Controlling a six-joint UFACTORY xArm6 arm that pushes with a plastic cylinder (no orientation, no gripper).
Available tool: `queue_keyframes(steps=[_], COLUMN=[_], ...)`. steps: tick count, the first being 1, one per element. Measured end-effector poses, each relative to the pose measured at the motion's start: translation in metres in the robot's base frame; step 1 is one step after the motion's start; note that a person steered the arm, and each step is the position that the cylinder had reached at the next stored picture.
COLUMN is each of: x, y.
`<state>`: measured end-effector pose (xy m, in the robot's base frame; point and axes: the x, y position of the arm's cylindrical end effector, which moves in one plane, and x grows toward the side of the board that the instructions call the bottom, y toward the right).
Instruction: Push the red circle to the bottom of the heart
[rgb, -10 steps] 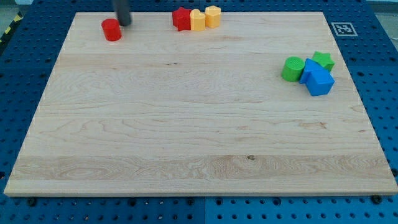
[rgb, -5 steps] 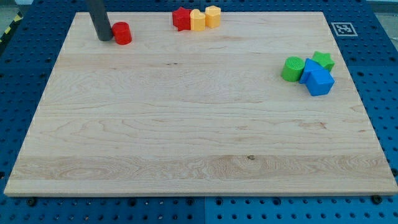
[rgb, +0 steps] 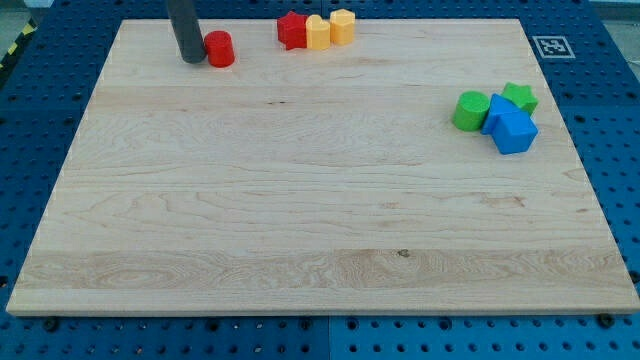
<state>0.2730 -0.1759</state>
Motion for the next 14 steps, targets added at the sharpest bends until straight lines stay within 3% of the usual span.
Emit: queue_keyframes(steps=[4,10,14], x=[-0.019,-0.036,0.001], y=[0.025,0.108,0.109])
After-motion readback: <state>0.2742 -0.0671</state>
